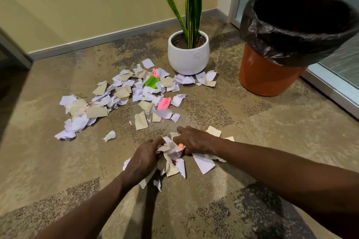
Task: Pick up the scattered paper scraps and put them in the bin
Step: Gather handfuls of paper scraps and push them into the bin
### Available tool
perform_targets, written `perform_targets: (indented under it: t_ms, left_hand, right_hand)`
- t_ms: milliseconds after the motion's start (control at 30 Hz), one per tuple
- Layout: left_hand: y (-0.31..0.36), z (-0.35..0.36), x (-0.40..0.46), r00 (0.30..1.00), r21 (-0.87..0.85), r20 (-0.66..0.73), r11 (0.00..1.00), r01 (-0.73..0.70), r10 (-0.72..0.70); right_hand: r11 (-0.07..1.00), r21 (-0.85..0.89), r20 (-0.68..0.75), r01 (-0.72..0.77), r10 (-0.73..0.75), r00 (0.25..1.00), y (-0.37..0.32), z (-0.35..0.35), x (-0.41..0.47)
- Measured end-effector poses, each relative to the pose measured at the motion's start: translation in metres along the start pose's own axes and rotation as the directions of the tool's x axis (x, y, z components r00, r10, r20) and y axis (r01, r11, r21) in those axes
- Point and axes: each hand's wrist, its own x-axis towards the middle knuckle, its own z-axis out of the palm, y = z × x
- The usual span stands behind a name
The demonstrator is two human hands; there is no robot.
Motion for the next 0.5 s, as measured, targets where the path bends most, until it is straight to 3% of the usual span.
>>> perform_targets:
  t_ms: [100, 233, 333, 433, 500]
  left_hand:
    - [0.005, -0.01, -0.001, 0.995, -0.152, -0.073, 0.987, 0.054, -0.066]
    - [0.006, -0.027, 0.002, 0.965, -0.345, -0.112, 0.92, 0.187, -0.239]
    - [0.011, -0.041, 0.008, 0.943, -0.472, -0.125, 0.855, 0.217, -0.308]
    - [0.022, -0.053, 0.02, 0.906, -0.647, -0.071, 0.711, 0.276, -0.417]
    - [0.033, -0.06, 0.031, 0.902, -0.709, -0.05, 0.651, 0.271, -0.43]
  right_hand:
    - [0.996, 0.078, -0.065, -0.055, 0.06, 0.996, 0.003, 0.001, -0.003]
    - [0.946, 0.22, -0.078, -0.236, 0.258, 0.963, 0.014, -0.023, -0.013]
    - [0.844, 0.397, -0.001, -0.36, 0.392, 0.92, 0.023, -0.048, -0.026]
    - [0.704, 0.578, 0.001, -0.413, 0.506, 0.863, 0.027, -0.068, -0.04]
    - [0.545, 0.718, 0.048, -0.433, 0.582, 0.812, 0.028, -0.081, -0.05]
